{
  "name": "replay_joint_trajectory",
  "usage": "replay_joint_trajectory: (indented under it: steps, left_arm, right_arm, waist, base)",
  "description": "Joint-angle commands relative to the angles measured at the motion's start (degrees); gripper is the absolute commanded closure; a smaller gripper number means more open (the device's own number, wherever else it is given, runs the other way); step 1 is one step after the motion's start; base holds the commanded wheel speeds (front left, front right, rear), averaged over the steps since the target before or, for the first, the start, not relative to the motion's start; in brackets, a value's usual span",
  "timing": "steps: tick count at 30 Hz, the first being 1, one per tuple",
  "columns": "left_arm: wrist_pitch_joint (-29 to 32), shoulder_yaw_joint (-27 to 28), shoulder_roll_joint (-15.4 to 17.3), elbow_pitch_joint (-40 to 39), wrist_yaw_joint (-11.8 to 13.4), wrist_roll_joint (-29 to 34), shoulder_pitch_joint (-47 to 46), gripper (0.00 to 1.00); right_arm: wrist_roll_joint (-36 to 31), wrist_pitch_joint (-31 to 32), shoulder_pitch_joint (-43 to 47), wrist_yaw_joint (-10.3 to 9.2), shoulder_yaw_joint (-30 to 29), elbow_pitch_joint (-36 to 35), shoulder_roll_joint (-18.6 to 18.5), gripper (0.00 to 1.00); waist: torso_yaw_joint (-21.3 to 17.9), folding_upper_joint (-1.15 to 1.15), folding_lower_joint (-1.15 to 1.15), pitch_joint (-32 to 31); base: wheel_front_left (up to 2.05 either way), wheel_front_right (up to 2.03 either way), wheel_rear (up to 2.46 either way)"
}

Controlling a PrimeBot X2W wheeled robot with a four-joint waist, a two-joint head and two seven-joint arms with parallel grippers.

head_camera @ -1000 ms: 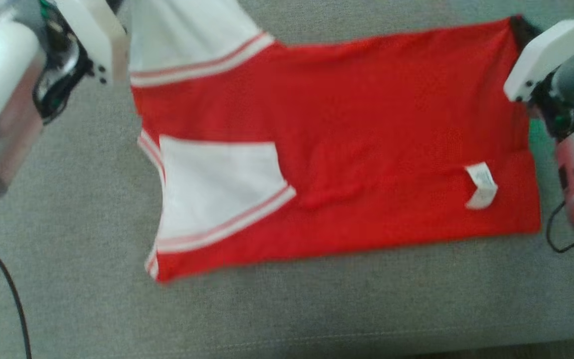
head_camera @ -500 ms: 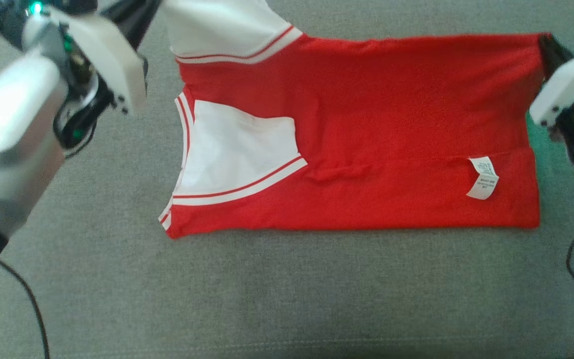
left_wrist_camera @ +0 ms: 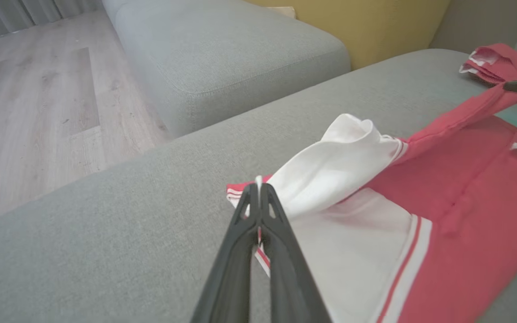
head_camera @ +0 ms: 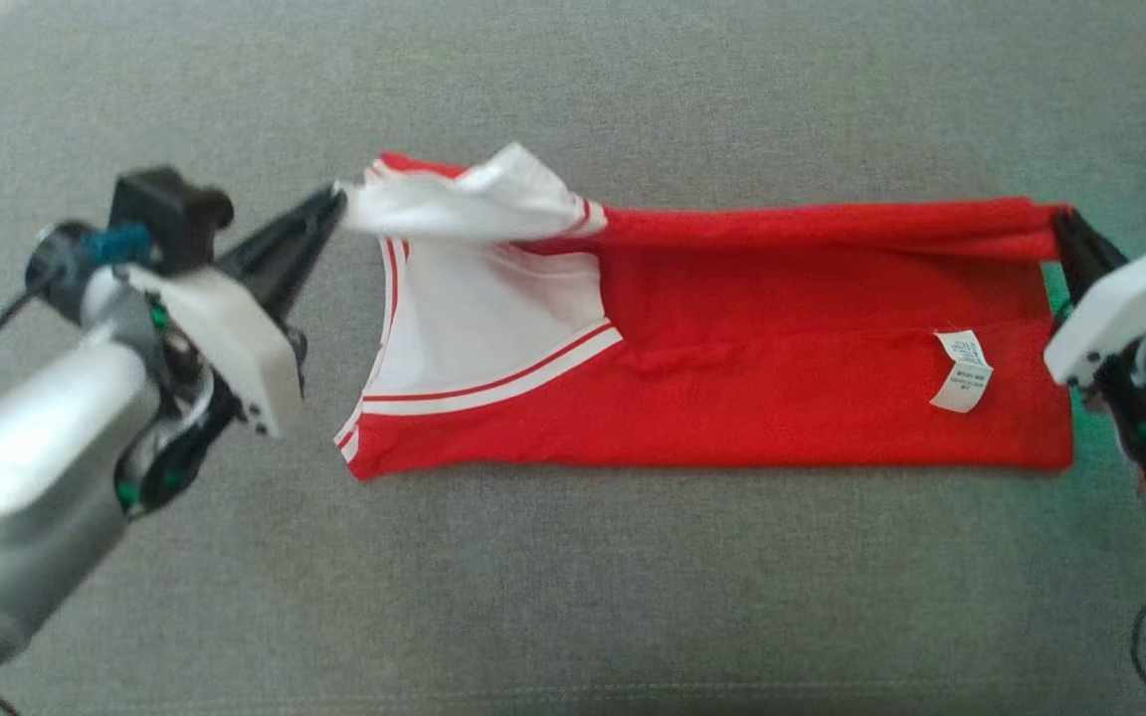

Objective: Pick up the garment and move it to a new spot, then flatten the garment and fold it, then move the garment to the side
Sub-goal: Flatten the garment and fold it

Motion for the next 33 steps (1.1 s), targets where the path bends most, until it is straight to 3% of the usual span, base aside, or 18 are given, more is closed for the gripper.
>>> replay_joint_trajectory:
  steps: [1,10,19,20,21,23,24,26,27,33]
  left_arm:
    - [-0.7,2.3,3.6,-2.8,1.0,-0.4,-1.1,1.0]
    - [-0.1,0.4,8.1,-13.2,7.0,-0.3,6.3,1.0]
    - [0.1,-1.2,7.7,-13.5,8.7,-0.2,9.0,1.0]
    - [0.1,-1.4,7.6,-13.4,8.8,-0.1,9.2,1.0]
    - [0.0,-1.5,7.5,-13.2,8.9,-0.1,9.4,1.0]
    - [-0.4,-1.2,7.0,-12.6,9.4,-0.8,10.1,1.0]
    - [-0.4,-1.2,6.8,-12.2,9.5,-1.3,10.5,0.76]
    - [-0.9,-0.8,6.4,-11.5,10.3,-1.9,11.2,0.46]
    - [-1.5,-0.2,6.0,-11.1,10.9,-2.6,11.8,0.0]
    - [-4.5,3.9,4.1,-10.4,14.1,-4.9,15.4,0.0]
  right_arm:
    - [0.5,-0.4,1.1,0.37,0.2,-3.1,-1.4,1.0]
    - [0.8,2.5,10.0,0.37,-2.7,-10.9,-1.3,1.0]
    - [-0.2,5.8,15.3,0.37,-6.1,-16.0,1.0,1.0]
    - [-0.6,6.1,15.6,0.37,-6.2,-16.4,1.1,0.94]
    - [-0.8,6.4,15.9,0.37,-6.4,-16.8,1.1,0.72]
    - [-1.3,6.6,16.4,0.37,-6.9,-17.4,1.5,0.04]
    - [-1.5,6.7,16.7,0.37,-7.1,-17.7,1.8,0.0]
    - [-1.8,6.2,17.4,0.37,-7.4,-18.5,2.1,0.0]
    - [-2.1,5.7,17.8,0.37,-7.7,-19.0,2.2,0.0]
    - [-4.0,2.1,20.7,0.37,-9.2,-21.3,3.2,0.0]
  waist:
    - [0.1,0.0,0.0,-0.1]
    - [0.3,0.0,0.0,-0.1]
    - [0.5,0.0,0.0,-0.1]
    - [0.5,0.0,0.0,-0.2]
    - [0.5,0.0,0.0,-0.2]
    - [0.4,0.0,0.0,-0.7]
    - [0.3,0.0,0.0,-0.9]
    - [0.3,0.0,0.0,-1.7]
    - [0.2,0.0,0.0,-2.1]
    - [0.1,0.0,0.0,-4.0]
  base:
    - [0.0,0.0,0.0]
    - [0.0,0.0,0.0]
    - [0.0,0.0,0.0]
    - [0.0,0.0,0.0]
    - [0.0,0.0,0.0]
    - [0.0,0.0,0.0]
    - [0.0,0.0,0.0]
    - [0.0,0.0,0.0]
    - [0.0,0.0,0.0]
    - [0.0,0.0,0.0]
